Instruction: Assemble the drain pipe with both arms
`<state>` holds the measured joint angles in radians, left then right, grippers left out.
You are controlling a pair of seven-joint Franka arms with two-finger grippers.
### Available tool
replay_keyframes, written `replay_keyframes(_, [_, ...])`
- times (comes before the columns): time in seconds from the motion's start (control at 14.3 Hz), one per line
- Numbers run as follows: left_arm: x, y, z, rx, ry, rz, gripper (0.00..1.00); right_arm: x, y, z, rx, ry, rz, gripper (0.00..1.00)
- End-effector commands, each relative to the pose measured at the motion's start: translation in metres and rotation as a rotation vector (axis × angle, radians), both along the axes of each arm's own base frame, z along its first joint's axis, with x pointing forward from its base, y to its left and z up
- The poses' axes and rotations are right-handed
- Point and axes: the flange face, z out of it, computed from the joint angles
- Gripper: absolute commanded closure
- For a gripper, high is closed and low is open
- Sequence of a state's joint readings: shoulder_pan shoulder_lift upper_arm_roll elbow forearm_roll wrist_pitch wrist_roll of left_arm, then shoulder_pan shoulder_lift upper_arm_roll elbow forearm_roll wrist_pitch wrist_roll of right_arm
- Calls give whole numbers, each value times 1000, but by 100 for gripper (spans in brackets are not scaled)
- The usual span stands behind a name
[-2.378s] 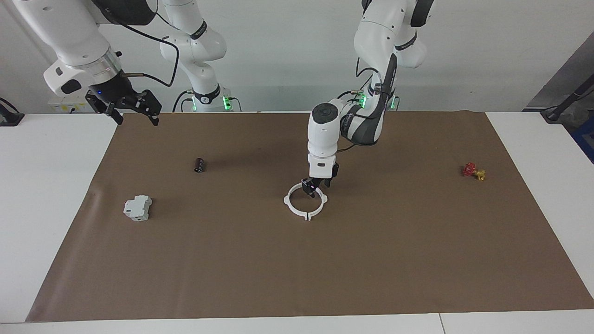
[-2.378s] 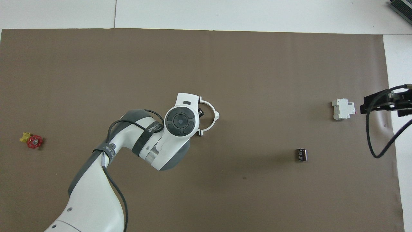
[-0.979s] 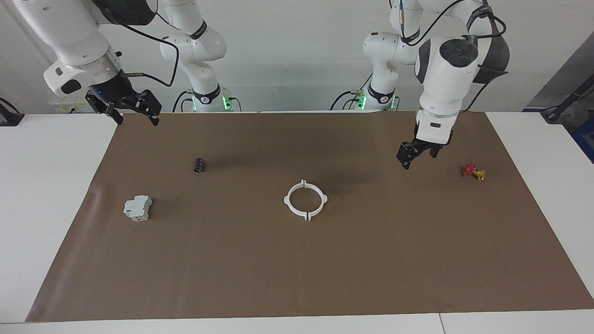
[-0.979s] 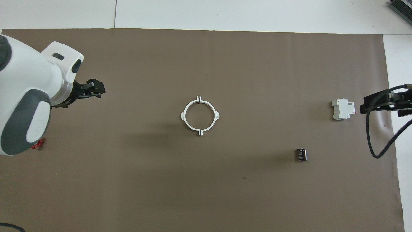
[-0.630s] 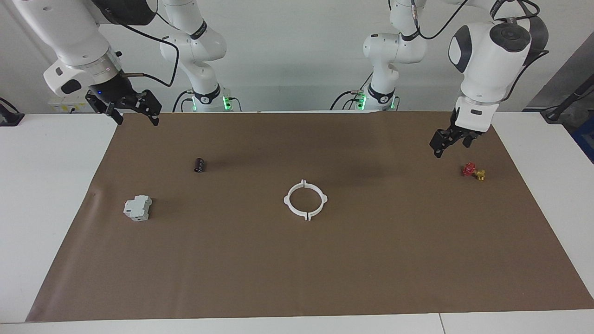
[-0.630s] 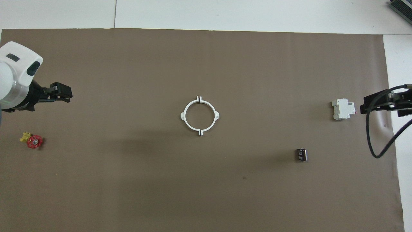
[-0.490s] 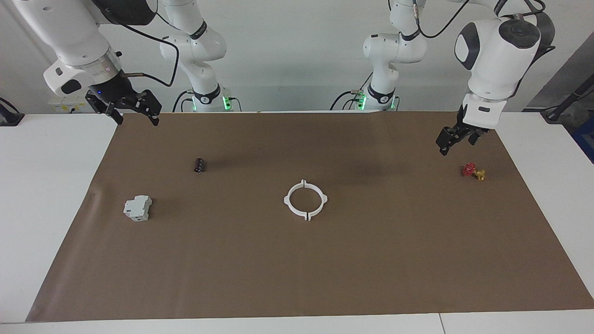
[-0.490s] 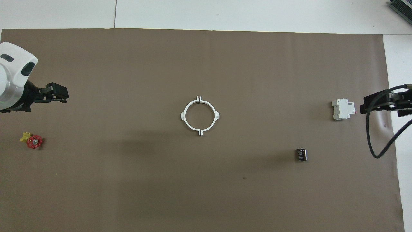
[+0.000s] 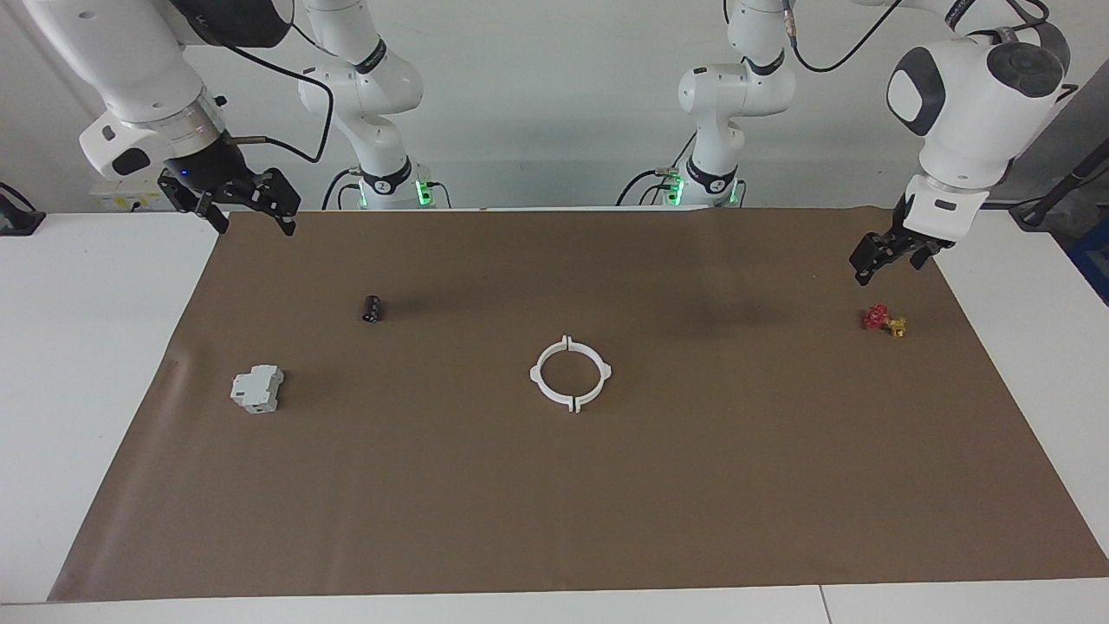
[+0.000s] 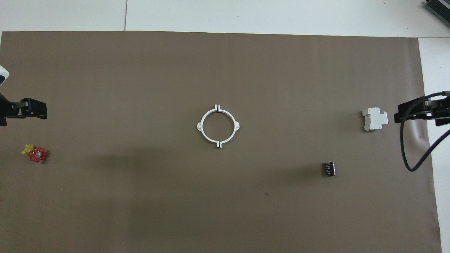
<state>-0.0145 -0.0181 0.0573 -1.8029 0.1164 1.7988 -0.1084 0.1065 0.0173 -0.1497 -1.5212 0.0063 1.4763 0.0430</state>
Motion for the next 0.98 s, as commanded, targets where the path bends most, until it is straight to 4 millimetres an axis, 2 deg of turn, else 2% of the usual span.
replay_keyframes(0.0, [-11, -17, -7, -15, -13, -61, 0, -1, -3, 1, -36, -20, 58, 0])
replay_keyframes(0.21, [-15, -18, -14, -17, 1, -102, 0, 5, -9, 2, -58, -61, 71, 0])
replay_keyframes(0.42, [-27, -21, -22, -48, 22, -107, 0, 3, -9, 2, -69, -41, 144, 0])
replay_keyframes(0.63, [-36, -12, -30, -139, 34, -146, 0, 1, -10, 5, -55, -47, 138, 0])
replay_keyframes(0.77, [-36, -23, -28, -141, 36, -157, 0, -1, -9, 4, -50, -30, 136, 0])
replay_keyframes(0.91, [-33, -26, -18, -141, 21, -161, 0, -1, -10, 4, -37, -34, 119, 0])
